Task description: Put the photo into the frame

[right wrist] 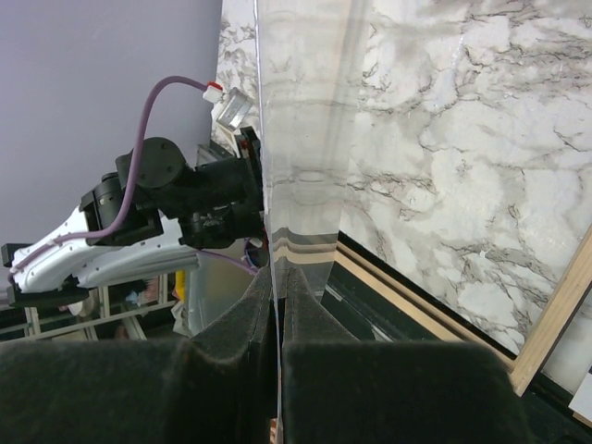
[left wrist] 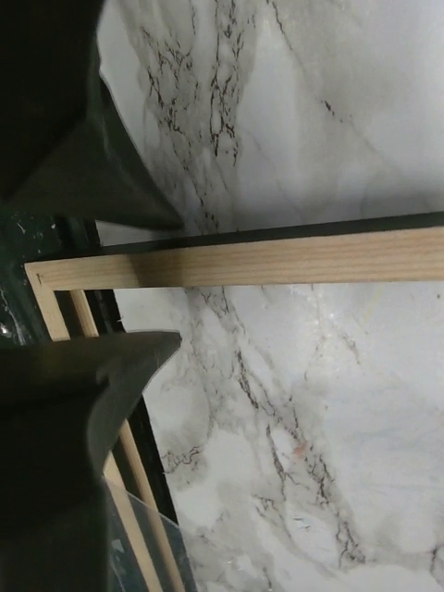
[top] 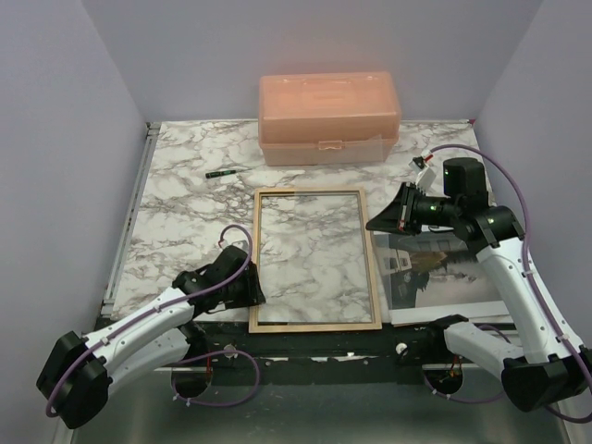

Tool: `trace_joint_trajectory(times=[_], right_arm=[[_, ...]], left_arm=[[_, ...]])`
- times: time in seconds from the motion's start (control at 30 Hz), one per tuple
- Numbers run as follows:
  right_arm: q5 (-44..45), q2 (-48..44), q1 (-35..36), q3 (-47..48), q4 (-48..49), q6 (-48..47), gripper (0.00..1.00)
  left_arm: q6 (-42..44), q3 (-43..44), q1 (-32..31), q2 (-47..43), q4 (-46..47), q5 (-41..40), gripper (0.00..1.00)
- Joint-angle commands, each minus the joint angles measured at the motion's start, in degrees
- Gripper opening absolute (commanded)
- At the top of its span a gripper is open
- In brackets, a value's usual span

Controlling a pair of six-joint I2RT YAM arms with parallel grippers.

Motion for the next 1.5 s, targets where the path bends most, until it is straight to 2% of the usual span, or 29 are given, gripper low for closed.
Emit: trace_joint_trajectory(times=[0.0,0.3,0.53,0.67,1.23,1.47], right_arm=[[0.00,-0.20,-0.20,2.20,0.34,-0.53,0.00],[-0.71,-0.12,-0.15,0.90,-0.53,-0.56,0.00],[-4.11,1.17,-0.15,-1.01,3.00,0.99,0.00],[-5.81,2.73,-0.15,-1.75,5.28,1.68,0.00],[-10.02,6.75,-0.18,-6.66,14.62,5.93,0.00],[-10.51,7.64,-0.17,-9.62,18.55,7.76,0.00]], left_arm=[[-0.65,1.69,-0.43,-1.66,1.10,3.05,0.57],[0.97,5.90,0.56,0.42,0.09,3.99,0.59],[5.68,5.93,9.22,0.66,0.79,10.46,0.59],[5.87,5.62,12.12,0.07,1.74,13.15,0.58],[5.31,7.18,13.09,4.25,-2.55,4.78,0.33],[5.55,7.24,13.13,6.64,-2.26,3.97,0.32]])
